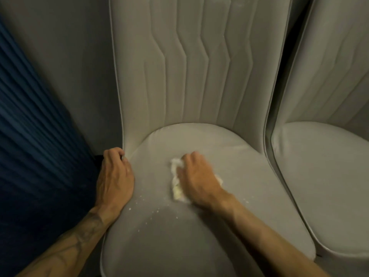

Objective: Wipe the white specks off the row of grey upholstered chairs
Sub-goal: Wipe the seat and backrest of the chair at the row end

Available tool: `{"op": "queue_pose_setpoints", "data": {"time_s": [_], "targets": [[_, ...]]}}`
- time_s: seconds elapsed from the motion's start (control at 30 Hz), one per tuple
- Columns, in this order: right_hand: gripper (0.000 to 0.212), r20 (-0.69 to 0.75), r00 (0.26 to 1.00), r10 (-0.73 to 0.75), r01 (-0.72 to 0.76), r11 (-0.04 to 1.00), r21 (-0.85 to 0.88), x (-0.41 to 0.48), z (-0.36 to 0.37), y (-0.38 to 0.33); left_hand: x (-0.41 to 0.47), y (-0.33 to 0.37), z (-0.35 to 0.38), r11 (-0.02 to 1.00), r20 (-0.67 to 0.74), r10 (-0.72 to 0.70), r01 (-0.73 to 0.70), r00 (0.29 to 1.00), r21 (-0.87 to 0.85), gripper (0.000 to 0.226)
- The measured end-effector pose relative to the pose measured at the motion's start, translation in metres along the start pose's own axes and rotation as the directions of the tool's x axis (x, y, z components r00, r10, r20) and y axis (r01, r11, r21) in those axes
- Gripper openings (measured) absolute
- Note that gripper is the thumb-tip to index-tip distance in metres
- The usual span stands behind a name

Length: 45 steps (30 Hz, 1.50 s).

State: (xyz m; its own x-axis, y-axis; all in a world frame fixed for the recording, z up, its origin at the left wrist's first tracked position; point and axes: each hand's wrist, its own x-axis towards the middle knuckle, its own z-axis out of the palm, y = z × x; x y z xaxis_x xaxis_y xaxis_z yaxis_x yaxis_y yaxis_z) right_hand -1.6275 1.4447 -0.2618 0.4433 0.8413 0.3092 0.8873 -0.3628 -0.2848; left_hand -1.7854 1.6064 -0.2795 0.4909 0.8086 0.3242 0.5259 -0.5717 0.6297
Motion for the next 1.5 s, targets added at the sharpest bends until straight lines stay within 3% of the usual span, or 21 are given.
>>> {"op": "queue_pose_setpoints", "data": {"time_s": [0.1, 0.13, 0.23, 0.3, 0.4, 0.47, 0.5, 0.57, 0.7, 0.87, 0.9, 1.03, 1.1, 1.23, 1.3, 1.37, 1.47, 1.5], "targets": [[0.027, 0.115, 0.97, -0.215, 0.206, 0.975, 0.088, -0.015, -0.007, 0.001, 0.0, 0.0, 0.001, 1.0, 0.006, -0.017, 0.017, 1.0, -0.012, 0.002], [0.028, 0.111, 0.977, -0.183, 0.176, 0.982, 0.073, -0.011, -0.015, 0.017, 0.001, 0.001, 0.0, 1.0, 0.008, -0.022, 0.022, 1.0, -0.017, 0.002], [0.029, 0.063, 0.994, 0.093, -0.085, 0.99, -0.111, 0.001, -0.032, 0.068, 0.0, 0.005, -0.001, 1.0, 0.007, -0.017, 0.017, 1.0, -0.01, 0.002], [0.029, 0.004, 0.984, 0.179, -0.173, 0.957, -0.231, -0.001, -0.03, 0.063, 0.0, 0.006, -0.002, 1.0, 0.009, -0.019, 0.019, 1.0, -0.003, 0.001], [0.026, 0.051, 0.998, 0.029, -0.029, 1.0, -0.002, -0.019, -0.007, 0.006, 0.0, 0.007, -0.003, 1.0, 0.014, -0.031, 0.031, 0.999, 0.0, 0.001], [0.029, 0.096, 0.984, -0.147, 0.144, 0.989, 0.046, -0.033, -0.002, -0.014, -0.001, 0.007, -0.003, 0.999, 0.02, -0.051, 0.051, 0.999, -0.006, 0.002], [0.029, 0.102, 0.981, -0.165, 0.16, 0.986, 0.054, -0.032, -0.008, -0.008, -0.001, 0.007, -0.003, 0.998, 0.023, -0.054, 0.054, 0.998, -0.009, 0.003], [0.029, 0.105, 0.993, -0.058, 0.056, 0.998, 0.02, -0.025, -0.025, 0.023, -0.002, 0.007, -0.004, 0.999, 0.024, -0.044, 0.044, 0.999, -0.009, 0.004], [0.032, 0.078, 0.973, 0.218, -0.195, 0.954, -0.23, -0.019, -0.048, 0.083, -0.001, 0.009, -0.006, 0.999, 0.028, -0.05, 0.05, 0.998, -0.003, 0.005], [0.03, 0.137, 0.986, -0.093, 0.103, 0.993, -0.063, -0.054, -0.027, 0.027, -0.001, 0.011, -0.008, 0.998, 0.047, -0.058, 0.059, 0.997, -0.025, 0.006], [0.028, 0.141, 0.985, -0.097, 0.107, 0.992, -0.06, -0.056, -0.034, 0.035, -0.002, 0.012, -0.008, 0.997, 0.055, -0.065, 0.067, 0.996, -0.033, 0.007], [0.031, 0.067, 0.978, 0.199, -0.178, 0.956, -0.235, -0.049, -0.072, 0.098, -0.006, 0.013, -0.011, 0.996, 0.077, -0.063, 0.067, 0.995, -0.051, 0.011], [0.033, 0.023, 0.968, 0.252, -0.229, 0.912, -0.34, -0.055, -0.071, 0.099, -0.008, 0.012, -0.011, 0.996, 0.07, -0.063, 0.068, 0.996, -0.065, 0.013], [0.028, 0.091, 0.994, 0.063, -0.056, 0.995, -0.078, -0.086, -0.041, 0.029, -0.008, 0.011, -0.01, 0.994, 0.061, -0.078, 0.082, 0.995, -0.071, 0.014], [0.027, 0.118, 0.992, -0.034, 0.041, 0.998, -0.056, -0.093, -0.045, 0.024, -0.008, 0.01, -0.01, 0.994, 0.065, -0.086, 0.09, 0.994, -0.057, 0.013], [0.027, 0.112, 0.989, 0.093, -0.082, 0.992, -0.096, -0.085, -0.063, 0.049, -0.007, 0.009, -0.012, 0.995, 0.067, -0.087, 0.091, 0.994, -0.048, 0.013], [0.034, 0.043, 0.937, 0.346, -0.315, 0.894, -0.318, -0.078, -0.08, 0.089, -0.007, 0.011, -0.012, 0.995, 0.066, -0.092, 0.094, 0.994, -0.04, 0.013], [0.034, 0.036, 0.938, 0.344, -0.308, 0.879, -0.363, -0.08, -0.077, 0.085, -0.008, 0.011, -0.011, 0.995, 0.065, -0.09, 0.092, 0.994, -0.038, 0.014]]}}
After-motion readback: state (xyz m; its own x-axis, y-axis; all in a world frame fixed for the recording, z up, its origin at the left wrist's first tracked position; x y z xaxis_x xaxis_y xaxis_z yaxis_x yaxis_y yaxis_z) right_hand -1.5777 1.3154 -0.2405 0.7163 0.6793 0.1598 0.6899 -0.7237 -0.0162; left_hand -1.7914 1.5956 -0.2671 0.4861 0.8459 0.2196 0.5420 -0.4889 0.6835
